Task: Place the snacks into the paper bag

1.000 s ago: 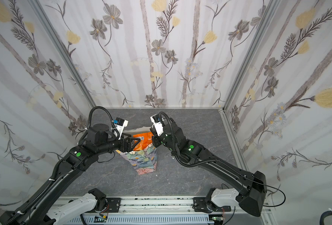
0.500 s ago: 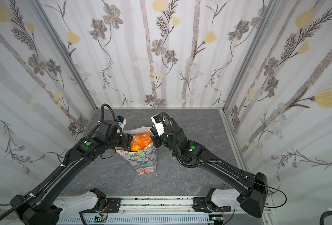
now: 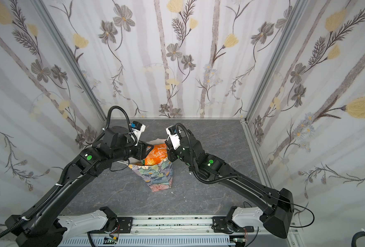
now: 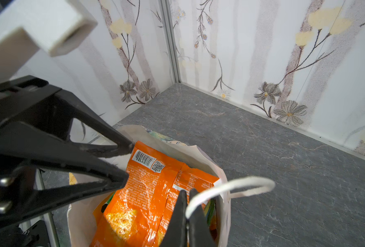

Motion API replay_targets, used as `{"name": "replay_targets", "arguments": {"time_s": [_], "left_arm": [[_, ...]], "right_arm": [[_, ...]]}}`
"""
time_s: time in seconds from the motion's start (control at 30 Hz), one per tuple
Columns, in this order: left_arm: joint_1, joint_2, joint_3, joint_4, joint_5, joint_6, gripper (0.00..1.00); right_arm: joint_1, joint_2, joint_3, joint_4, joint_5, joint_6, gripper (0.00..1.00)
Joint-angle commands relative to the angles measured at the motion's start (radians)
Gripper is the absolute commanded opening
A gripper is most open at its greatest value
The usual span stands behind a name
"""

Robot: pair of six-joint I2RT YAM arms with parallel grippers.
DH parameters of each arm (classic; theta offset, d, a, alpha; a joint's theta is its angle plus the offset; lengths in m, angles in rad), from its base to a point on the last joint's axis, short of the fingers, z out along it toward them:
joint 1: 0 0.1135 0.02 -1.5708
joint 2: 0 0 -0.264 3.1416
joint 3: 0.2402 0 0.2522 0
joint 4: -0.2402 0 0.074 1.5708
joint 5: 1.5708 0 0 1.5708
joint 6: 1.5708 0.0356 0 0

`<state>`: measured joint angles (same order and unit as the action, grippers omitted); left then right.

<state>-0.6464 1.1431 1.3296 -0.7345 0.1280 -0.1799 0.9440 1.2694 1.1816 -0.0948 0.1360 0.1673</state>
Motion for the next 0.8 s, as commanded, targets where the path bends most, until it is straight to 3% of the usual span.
{"name": "replay_targets", "arguments": {"time_s": [0.0,0.4,0.6,0.77], "left_arm": [[-0.012,0.015,-0.028,0.036,0.038,0.008,0.28],[0.01,0.095,-0.156,0.127,-0.007,0.0,0.25],[0.017,0.147,-0.172,0.124,-0.11,-0.004,0.21],[0.008,0.202,-0.151,0.138,-0.064,-0.011,0.15]], "right_arm": [[0.001,0.002,0.003,0.08,-0.012,0.009,0.0],[0.0,-0.02,-0.009,0.058,0.011,0.011,0.0],[-0.017,-0.052,-0.04,0.062,0.04,0.011,0.0],[-0.04,-0.065,-0.101,0.084,0.049,0.032,0.0]]}}
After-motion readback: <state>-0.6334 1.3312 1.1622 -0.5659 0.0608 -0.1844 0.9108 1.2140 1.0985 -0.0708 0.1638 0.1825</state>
